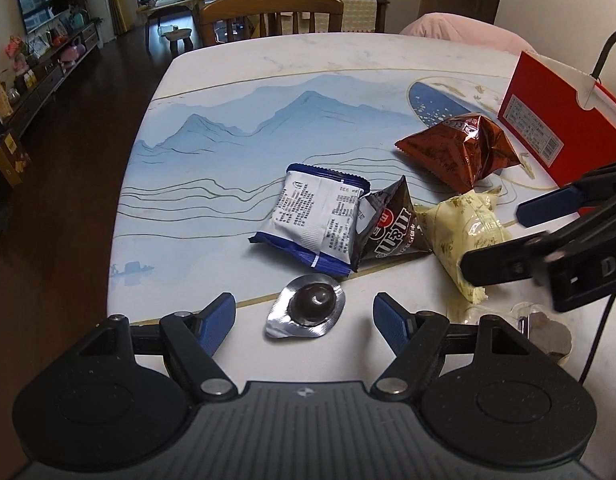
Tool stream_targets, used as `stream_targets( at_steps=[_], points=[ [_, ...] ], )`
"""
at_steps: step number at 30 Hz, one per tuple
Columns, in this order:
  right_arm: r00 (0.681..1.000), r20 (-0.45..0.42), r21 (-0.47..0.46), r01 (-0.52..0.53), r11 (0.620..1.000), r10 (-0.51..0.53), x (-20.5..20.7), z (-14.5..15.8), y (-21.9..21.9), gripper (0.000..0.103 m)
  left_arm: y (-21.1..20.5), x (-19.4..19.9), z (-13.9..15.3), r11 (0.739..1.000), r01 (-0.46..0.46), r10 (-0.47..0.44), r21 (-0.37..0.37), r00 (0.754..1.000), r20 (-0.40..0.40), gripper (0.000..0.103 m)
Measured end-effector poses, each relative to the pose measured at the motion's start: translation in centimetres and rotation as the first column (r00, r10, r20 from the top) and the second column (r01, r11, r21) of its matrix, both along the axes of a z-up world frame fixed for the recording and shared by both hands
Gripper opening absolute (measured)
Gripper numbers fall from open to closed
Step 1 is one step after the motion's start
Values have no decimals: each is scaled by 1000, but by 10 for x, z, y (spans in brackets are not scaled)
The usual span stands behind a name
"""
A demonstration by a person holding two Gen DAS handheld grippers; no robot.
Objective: Organize snacks
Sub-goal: 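Move both tools back over the remaining snacks, then grasp the chocolate candy with left tool while right tool grasps cream pastry, then carry the chocolate candy and cream pastry into the red box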
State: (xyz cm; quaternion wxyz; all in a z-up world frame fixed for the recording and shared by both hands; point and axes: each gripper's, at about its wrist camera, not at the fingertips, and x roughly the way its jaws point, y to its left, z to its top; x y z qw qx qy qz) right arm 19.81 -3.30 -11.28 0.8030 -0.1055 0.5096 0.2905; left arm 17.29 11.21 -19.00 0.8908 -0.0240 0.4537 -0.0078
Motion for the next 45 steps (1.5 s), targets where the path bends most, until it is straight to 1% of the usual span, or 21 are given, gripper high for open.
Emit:
stream_targets(
  at_steps=[2, 3, 6, 10, 12, 14, 16, 17, 18, 19, 20, 27, 33, 35, 40, 45],
  points=[
    [1000, -5, -1, -8, 1000, 8, 1, -1, 5, 85, 0, 2, -1, 1000, 0, 0, -6, 1000, 0, 75],
    [1000, -6, -3, -12, 1000, 12, 1, -1, 7, 83, 0, 3, -1, 1000, 1, -1, -8, 1000, -2, 72],
    [1000, -10, -20, -19, 1000, 19, 1, -4, 11, 80, 1, 6, -4, 1000, -1, 1, -14, 1000, -13, 66],
    [999, -36, -24, -1, 1000, 0, 7, -8, 12, 77, 2, 6, -6, 1000, -5, 5, -12, 1000, -11, 64],
    [999, -46, -20, 4, 1000, -5, 9, -10, 12, 75, 1, 7, -6, 1000, -4, 4, -9, 1000, -9, 59],
    [998, -59, -18, -1, 1000, -1, 10, -13, 13, 73, 1, 8, -5, 1000, -3, 3, -8, 1000, -8, 56],
    [998, -67, -19, -2, 1000, 1, 10, -14, 14, 68, 1, 8, -4, 1000, -7, 7, -13, 1000, -10, 53],
    [998, -67, -17, -2, 1000, 1, 10, -14, 14, 66, 2, 8, -4, 1000, -10, 10, -17, 1000, -11, 50],
    [998, -67, -14, -1, 1000, 0, 10, -14, 13, 62, 2, 7, -4, 1000, -13, 13, -16, 1000, -11, 45],
    [998, -67, -13, 2, 1000, -3, 11, -14, 13, 57, 2, 8, -3, 1000, -16, 16, -16, 1000, -11, 43],
    [998, -68, -12, 5, 1000, -6, 11, -14, 12, 56, 2, 8, -3, 1000, -19, 19, -18, 1000, -12, 41],
    [997, -75, 3, 6, 1000, -5, 10, -13, 9, 48, 5, 8, -3, 998, -43, 42, -49, 999, -18, 37],
    [997, -79, 18, 15, 1000, -14, 6, -8, 4, 45, 8, 8, -1, 995, -67, 65, -73, 997, -30, 34],
    [997, -80, 26, 23, 999, -21, 5, -6, 1, 45, 7, 8, -1, 995, -69, 66, -73, 997, -33, 26],
    [996, -79, 32, 45, 998, -42, 1, -2, -9, 44, 6, 6, 0, 995, -72, 70, -70, 997, -35, 26],
    [995, -72, 54, 69, 996, -65, -3, 7, -18, 44, 8, 1, 3, 993, -83, 81, -83, 996, -33, 26]
  ],
)
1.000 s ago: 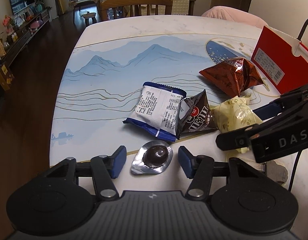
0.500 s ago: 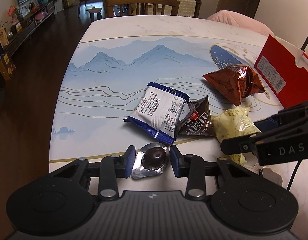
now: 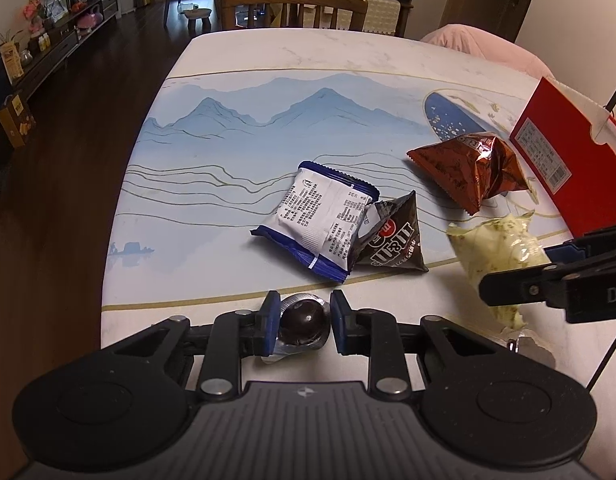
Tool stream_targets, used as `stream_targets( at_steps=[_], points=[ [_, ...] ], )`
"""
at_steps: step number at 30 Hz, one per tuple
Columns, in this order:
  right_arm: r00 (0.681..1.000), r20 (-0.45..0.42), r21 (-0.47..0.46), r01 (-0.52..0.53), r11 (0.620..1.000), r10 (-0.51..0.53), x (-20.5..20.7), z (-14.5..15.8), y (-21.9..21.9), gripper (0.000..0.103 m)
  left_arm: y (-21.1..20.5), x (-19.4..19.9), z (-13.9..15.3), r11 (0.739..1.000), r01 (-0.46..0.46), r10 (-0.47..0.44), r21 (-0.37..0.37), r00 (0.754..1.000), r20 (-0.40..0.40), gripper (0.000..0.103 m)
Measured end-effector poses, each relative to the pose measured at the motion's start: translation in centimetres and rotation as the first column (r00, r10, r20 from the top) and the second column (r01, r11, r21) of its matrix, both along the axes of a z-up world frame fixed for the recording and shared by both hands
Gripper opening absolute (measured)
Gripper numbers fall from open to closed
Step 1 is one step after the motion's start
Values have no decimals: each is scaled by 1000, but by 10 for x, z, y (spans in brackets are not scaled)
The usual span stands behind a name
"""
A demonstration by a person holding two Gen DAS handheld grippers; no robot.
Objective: Organize snacks
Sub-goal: 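Carry the chocolate candy and cream pastry into the red box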
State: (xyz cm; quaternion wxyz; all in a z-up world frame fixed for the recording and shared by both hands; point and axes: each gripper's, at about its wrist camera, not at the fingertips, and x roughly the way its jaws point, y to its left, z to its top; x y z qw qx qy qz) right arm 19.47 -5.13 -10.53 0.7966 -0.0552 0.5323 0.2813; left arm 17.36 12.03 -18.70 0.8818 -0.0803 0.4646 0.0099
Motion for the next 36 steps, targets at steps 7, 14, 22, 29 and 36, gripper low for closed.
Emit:
stream_targets(
  at_steps=[7, 14, 22, 29, 36],
  points=[
    [1000, 27, 22, 10, 1000, -10, -9, 19, -13, 44, 1, -7, 11, 999, -27, 27, -21, 1000, -3, 26],
    [999, 39, 30, 26, 999, -28, -13, 37, -30, 44, -7, -12, 29, 998, -24, 24, -52, 1000, 0, 26],
    [996, 84, 36, 25, 999, -28, -16, 59, -55, 44, -28, -14, 59, 998, -6, 8, -65, 1000, 28, 26],
    [990, 132, 51, 33, 998, -39, -13, 81, -86, 44, -59, -9, 88, 998, 38, -34, -52, 997, 75, 26],
    [981, 176, 64, 64, 996, -75, -3, 99, -125, 44, -101, 3, 114, 996, 86, -83, -27, 990, 117, 26]
  ],
)
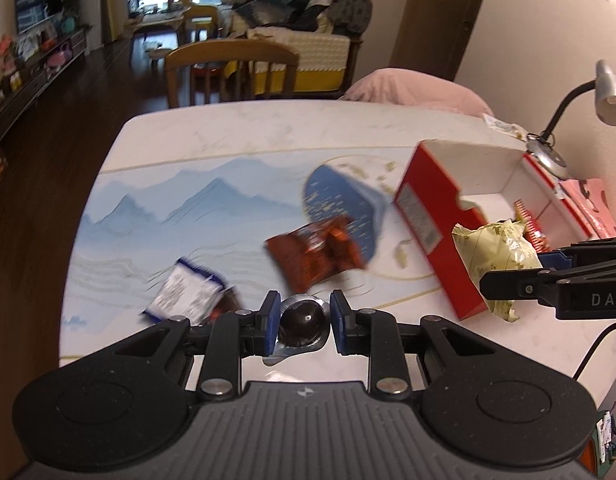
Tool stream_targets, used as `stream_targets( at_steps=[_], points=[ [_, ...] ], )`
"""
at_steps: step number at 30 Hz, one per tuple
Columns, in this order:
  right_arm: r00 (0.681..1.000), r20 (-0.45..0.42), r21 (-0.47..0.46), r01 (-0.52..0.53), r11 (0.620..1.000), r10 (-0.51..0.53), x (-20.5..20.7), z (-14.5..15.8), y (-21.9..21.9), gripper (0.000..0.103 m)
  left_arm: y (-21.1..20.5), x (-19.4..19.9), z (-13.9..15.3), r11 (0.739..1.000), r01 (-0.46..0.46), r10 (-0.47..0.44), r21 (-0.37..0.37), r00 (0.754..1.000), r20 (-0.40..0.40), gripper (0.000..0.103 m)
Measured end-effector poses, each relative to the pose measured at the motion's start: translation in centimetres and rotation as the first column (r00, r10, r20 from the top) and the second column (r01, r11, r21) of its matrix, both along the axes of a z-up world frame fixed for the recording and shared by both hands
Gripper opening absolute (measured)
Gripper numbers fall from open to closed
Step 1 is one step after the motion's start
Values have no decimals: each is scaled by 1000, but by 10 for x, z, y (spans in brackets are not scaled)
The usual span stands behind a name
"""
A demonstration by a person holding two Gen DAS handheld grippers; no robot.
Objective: Organize snacks
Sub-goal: 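Carry the chocolate candy and cream pastry into the red box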
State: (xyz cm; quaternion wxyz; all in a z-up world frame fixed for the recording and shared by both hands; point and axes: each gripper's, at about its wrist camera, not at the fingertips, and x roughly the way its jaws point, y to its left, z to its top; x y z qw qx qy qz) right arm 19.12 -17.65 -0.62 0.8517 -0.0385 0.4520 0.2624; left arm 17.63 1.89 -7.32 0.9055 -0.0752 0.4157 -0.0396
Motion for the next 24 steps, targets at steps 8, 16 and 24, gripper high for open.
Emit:
stream_targets(
  at_steps=[8, 16, 24],
  points=[
    [999, 34, 11, 40, 999, -41, 18, 11, -51, 44, -59, 24, 24, 998, 61, -61, 7, 997, 44, 26],
    [995, 60, 8, 74, 997, -74, 44, 16, -103, 44, -120, 54, 33, 994, 107, -107, 17, 993, 44, 26],
    [994, 67, -11, 86, 996, -85, 75, 11, -142, 44, -173, 87, 32, 991, 130, -131, 23, 991, 16, 26]
  ],
)
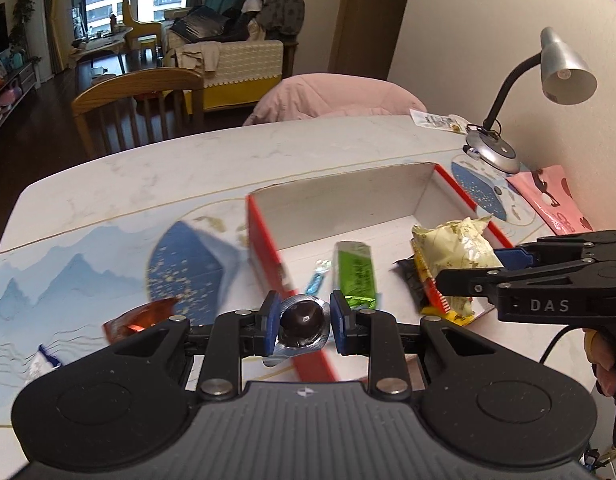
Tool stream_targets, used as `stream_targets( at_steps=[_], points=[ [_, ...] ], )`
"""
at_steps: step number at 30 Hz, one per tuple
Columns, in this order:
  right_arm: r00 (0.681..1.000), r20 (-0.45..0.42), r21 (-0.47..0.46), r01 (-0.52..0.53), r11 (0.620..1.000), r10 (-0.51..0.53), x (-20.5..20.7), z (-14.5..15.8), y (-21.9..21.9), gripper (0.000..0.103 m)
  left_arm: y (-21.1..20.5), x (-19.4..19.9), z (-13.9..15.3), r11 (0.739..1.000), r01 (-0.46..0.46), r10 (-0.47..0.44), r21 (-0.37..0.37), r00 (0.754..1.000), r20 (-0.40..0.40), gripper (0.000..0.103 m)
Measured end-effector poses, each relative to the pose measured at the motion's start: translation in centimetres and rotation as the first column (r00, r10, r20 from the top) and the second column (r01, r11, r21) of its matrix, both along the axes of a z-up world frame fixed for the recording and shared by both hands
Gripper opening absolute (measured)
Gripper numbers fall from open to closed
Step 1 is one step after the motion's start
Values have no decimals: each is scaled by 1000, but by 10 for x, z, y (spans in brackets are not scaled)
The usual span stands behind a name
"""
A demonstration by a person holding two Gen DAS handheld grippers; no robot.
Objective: Organize snacks
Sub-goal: 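Carry the chocolate candy and cream pastry into the red box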
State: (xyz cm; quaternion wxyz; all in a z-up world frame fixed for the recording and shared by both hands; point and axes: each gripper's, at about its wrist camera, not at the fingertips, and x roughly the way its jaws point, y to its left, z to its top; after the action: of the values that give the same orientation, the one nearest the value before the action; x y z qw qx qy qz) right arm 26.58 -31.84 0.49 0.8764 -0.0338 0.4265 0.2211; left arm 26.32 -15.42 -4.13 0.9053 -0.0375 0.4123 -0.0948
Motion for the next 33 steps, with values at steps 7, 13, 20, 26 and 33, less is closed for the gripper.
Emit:
stream_targets(
  at_steps=[7, 13, 20, 26, 33],
  points=[
    [1000, -9, -23, 13, 1000, -13, 35, -9, -26, 44, -33, 25, -7, 1000, 17, -16, 22, 999, -33, 26],
    [1000, -5, -48, 4, 999, -4, 67, -17, -28, 44, -52, 50, -20, 999, 20, -18, 29, 997, -82, 26],
    [999, -54, -74, -10, 997, 6, 104, -40, -21, 44, -69, 75, -41, 998, 13, -5, 56, 990, -140, 26],
    [992, -123, -74, -2, 997, -8, 125, -60, -16, 44, -83, 90, -57, 996, 29, -15, 79, 985, -171, 26],
    [980, -195, -66, 9, 998, -22, 144, -77, -14, 44, -94, 104, -73, 992, 55, -28, 116, 975, -220, 26]
  ],
)
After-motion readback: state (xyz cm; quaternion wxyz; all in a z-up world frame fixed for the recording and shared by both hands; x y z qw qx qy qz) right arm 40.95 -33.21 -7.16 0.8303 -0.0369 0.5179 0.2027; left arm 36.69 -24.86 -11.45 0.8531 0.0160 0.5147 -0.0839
